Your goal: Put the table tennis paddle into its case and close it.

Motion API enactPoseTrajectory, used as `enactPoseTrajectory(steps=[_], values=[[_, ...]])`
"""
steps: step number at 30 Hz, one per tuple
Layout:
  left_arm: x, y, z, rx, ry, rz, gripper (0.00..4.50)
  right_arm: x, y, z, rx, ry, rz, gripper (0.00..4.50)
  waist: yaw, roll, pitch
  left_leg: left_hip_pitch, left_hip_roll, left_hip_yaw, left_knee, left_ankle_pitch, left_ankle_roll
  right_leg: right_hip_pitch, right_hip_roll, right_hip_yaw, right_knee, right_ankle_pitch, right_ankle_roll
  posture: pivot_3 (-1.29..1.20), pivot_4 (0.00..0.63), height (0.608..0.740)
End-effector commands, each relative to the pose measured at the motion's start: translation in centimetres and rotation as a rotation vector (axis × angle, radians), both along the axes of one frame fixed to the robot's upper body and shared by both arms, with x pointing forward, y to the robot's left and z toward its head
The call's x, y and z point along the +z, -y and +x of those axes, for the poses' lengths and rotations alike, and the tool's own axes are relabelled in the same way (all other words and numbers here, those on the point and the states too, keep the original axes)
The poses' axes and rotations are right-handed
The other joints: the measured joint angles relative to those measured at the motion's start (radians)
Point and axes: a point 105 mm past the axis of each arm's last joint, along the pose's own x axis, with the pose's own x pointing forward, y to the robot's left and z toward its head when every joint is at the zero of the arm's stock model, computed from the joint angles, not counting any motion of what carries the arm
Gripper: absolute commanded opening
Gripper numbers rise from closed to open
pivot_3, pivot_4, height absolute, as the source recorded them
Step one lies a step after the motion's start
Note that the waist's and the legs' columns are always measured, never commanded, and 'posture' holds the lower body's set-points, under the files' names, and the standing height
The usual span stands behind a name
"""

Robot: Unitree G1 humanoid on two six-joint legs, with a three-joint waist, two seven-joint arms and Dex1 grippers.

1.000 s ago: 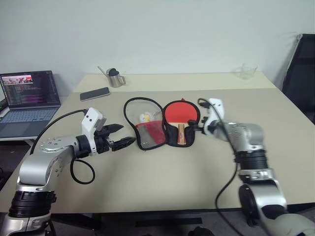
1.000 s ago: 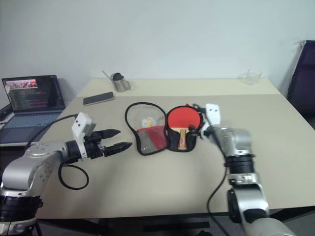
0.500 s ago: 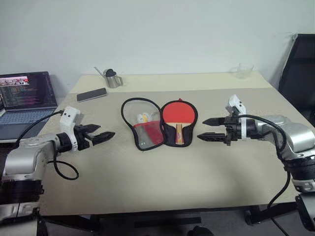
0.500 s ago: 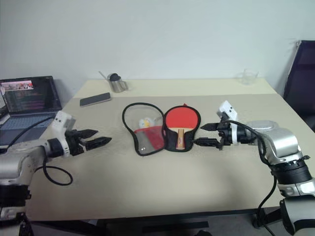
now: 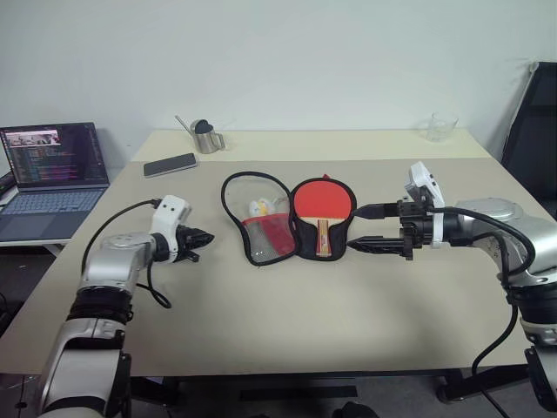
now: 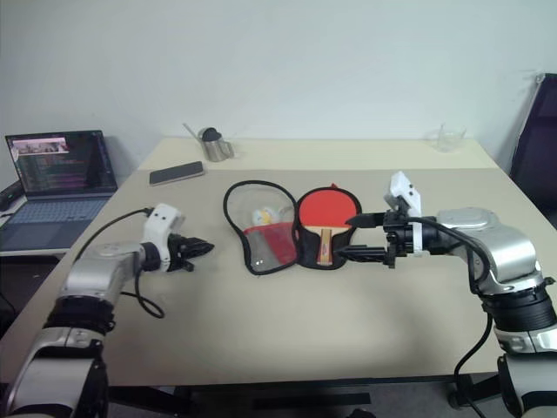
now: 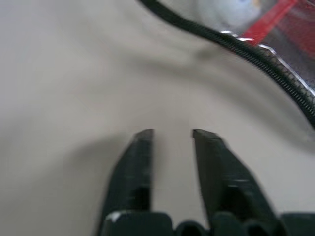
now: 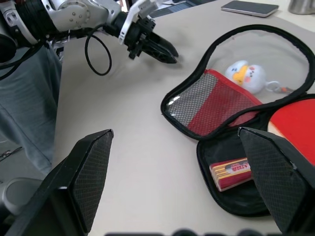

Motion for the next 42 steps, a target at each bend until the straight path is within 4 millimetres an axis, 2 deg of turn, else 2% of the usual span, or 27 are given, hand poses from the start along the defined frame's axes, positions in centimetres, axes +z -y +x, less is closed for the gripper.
enactPoseTrajectory(steps=[1, 7, 11, 15, 20, 22, 23, 24, 26, 27, 28, 31, 33, 34, 35, 37, 38, 40, 42], values=[[1.9, 1.5, 0.9, -0.006, 0.050, 0.024, 0.03, 1.0, -0.4, -0.4, 0.019, 0.060, 0.004, 4.50, 0.000, 0.000, 0.000, 0.000, 0.000, 0.000, 0.000, 0.000, 0.000, 0.000, 0.000, 0.000, 0.000, 0.000, 0.000, 0.00, 0.150, 0.740], [1.7, 4.5, 1.8, -0.018, 0.048, 0.048, 0.03, 1.1, -0.5, -0.6, 0.022, 0.065, 0.009, 4.50, 0.001, 0.000, 0.000, 0.000, 0.000, 0.000, 0.000, 0.000, 0.000, 0.000, 0.000, 0.000, 0.000, 0.000, 0.000, 0.00, 0.150, 0.740], [3.6, 10.4, 1.4, -0.178, 0.126, -0.143, 0.03, 1.1, -0.5, -0.3, -0.001, 0.073, 0.008, 4.50, 0.005, -0.001, 0.000, 0.000, -0.001, 0.000, 0.001, 0.000, 0.000, 0.000, -0.001, 0.000, 0.000, 0.000, 0.000, 0.00, 0.150, 0.740], [5.8, 15.4, 0.6, -0.300, 0.232, -0.272, 0.03, 1.3, -0.1, 0.2, -0.035, 0.089, 0.008, 4.50, 0.010, -0.001, 0.000, -0.001, -0.001, 0.000, 0.001, 0.000, 0.000, 0.000, -0.001, 0.000, 0.000, 0.000, 0.000, 0.00, 0.150, 0.740], [9.4, 19.7, 1.0, -0.358, 0.362, -0.346, 0.03, 2.0, 1.0, 0.6, -0.093, 0.118, 0.009, 4.50, 0.015, -0.002, 0.001, 0.000, -0.001, 0.001, 0.001, 0.000, 0.000, 0.000, -0.001, 0.000, 0.000, 0.000, 0.001, 0.00, 0.150, 0.740], [9.4, 22.3, 1.3, -0.376, 0.349, -0.337, 0.03, 2.4, 1.8, 0.6, -0.129, 0.137, 0.008, 4.50, 0.023, -0.002, 0.001, 0.000, -0.001, 0.001, 0.002, 0.000, 0.000, 0.001, -0.001, 0.000, 0.000, 0.001, 0.001, 0.00, 0.150, 0.740], [8.6, 23.3, 1.4, -0.382, 0.318, -0.302, 0.03, 2.6, 2.1, 0.7, -0.145, 0.145, 0.008, 4.50, 0.025, -0.002, 0.001, 0.000, -0.001, 0.001, 0.002, 0.000, 0.000, 0.002, -0.001, -0.001, 0.000, 0.001, 0.002, 0.00, 0.150, 0.740], [6.8, 24.1, 1.8, -0.363, 0.268, -0.208, 0.03, 2.9, 2.6, 0.7, -0.166, 0.155, 0.006, 4.50, 0.027, -0.002, 0.001, 0.000, -0.001, 0.001, 0.002, 0.000, 0.000, 0.002, -0.001, -0.001, -0.001, 0.001, 0.002, 0.00, 0.150, 0.740], [4.5, 24.3, 2.1, -0.329, 0.212, -0.120, 0.03, 3.6, 3.5, 0.7, -0.208, 0.169, 0.014, 4.50, 0.027, -0.002, 0.001, 0.001, -0.002, 0.001, 0.002, 0.000, 0.000, 0.003, -0.001, 0.000, -0.002, 0.001, 0.002, 0.00, 0.150, 0.740], [4.2, 24.4, 2.0, -0.329, 0.201, -0.120, 0.03, 3.8, 3.9, 0.6, -0.222, 0.170, 0.024, 4.50, 0.025, -0.002, 0.001, 0.001, -0.002, 0.002, 0.001, 0.000, 0.000, 0.003, -0.001, 0.000, -0.003, 0.001, 0.003, 0.00, 0.150, 0.740], [4.2, 24.2, 2.0, -0.332, 0.203, -0.126, 0.03, 4.0, 4.1, 0.5, -0.232, 0.168, 0.033, 4.50, 0.023, -0.002, 0.001, 0.001, -0.001, 0.002, 0.001, 0.000, 0.000, 0.003, -0.001, 0.000, -0.002, 0.002, 0.003, 0.00, 0.150, 0.740], [3.8, 21.6, 2.5, -0.303, 0.199, -0.072, 0.03, 3.4, 4.8, 0.3, -0.268, 0.154, 0.018, 4.50, 0.019, -0.002, 0.001, 0.000, 0.000, 0.004, 0.001, 0.000, 0.000, 0.000, 0.000, 0.002, 0.000, 0.001, 0.002, 0.00, 0.150, 0.740], [4.4, 20.4, 2.2, -0.334, 0.227, -0.064, 0.03, 3.2, 4.8, 0.2, -0.278, 0.143, 0.032, 4.50, 0.016, -0.002, 0.001, 0.001, 0.001, 0.004, 0.000, 0.000, 0.000, 0.000, 0.000, 0.003, 0.001, 0.002, 0.002, 0.00, 0.150, 0.740], [5.1, 20.0, 1.9, -0.362, 0.245, -0.090, 0.03, 3.1, 4.7, 0.3, -0.290, 0.138, 0.045, 4.50, 0.016, -0.002, 0.001, 0.002, 0.000, 0.005, 0.001, 0.000, 0.000, 0.000, 0.001, 0.004, 0.001, 0.001, 0.002, 0.00, 0.150, 0.740], [6.7, 19.4, 1.1, -0.413, 0.263, -0.171, 0.03, 3.1, 4.6, 0.9, -0.324, 0.122, 0.087, 4.50, 0.016, -0.002, 0.001, 0.002, 0.000, 0.005, 0.001, 0.000, 0.000, 0.000, 0.000, 0.004, 0.001, 0.002, 0.002, 0.00, 0.150, 0.740], [11.6, 16.1, -1.9, -0.544, 0.323, -0.400, 0.03, 2.0, 5.2, 3.9, -0.519, -0.001, 0.252, 4.50, 0.009, -0.003, 0.001, 0.002, 0.000, 0.004, 0.002, 0.000, 0.000, 0.001, 0.000, 0.004, 0.001, 0.002, 0.002, 0.00, 0.150, 0.740], [12.9, 15.1, -2.9, -0.583, 0.339, -0.454, 0.03, 1.4, 5.3, 4.8, -0.582, -0.051, 0.299, 4.50, 0.005, -0.003, 0.001, 0.002, 0.001, 0.005, 0.002, 0.000, 0.000, 0.000, 0.001, 0.005, 0.001, 0.002, 0.001, 0.00, 0.150, 0.740], [13.7, 13.0, -3.4, -0.561, 0.340, -0.472, 0.39, 0.1, 5.6, 6.5, -0.697, -0.173, 0.397, 4.50, 0.000, -0.003, 0.001, 0.002, 0.001, 0.004, 0.002, 0.001, -0.001, 0.000, 0.001, 0.004, 0.002, 0.003, 0.000, 0.00, 0.150, 0.740], [12.7, 10.4, -4.5, -0.539, 0.306, -0.411, 0.95, -2.2, 4.6, 7.1, -0.731, -0.363, 0.473, 4.50, -0.002, -0.001, 0.000, 0.002, 0.001, 0.004, 0.002, 0.001, -0.001, 0.000, 0.000, 0.005, 0.001, 0.003, 0.000, 0.00, 0.150, 0.740]])
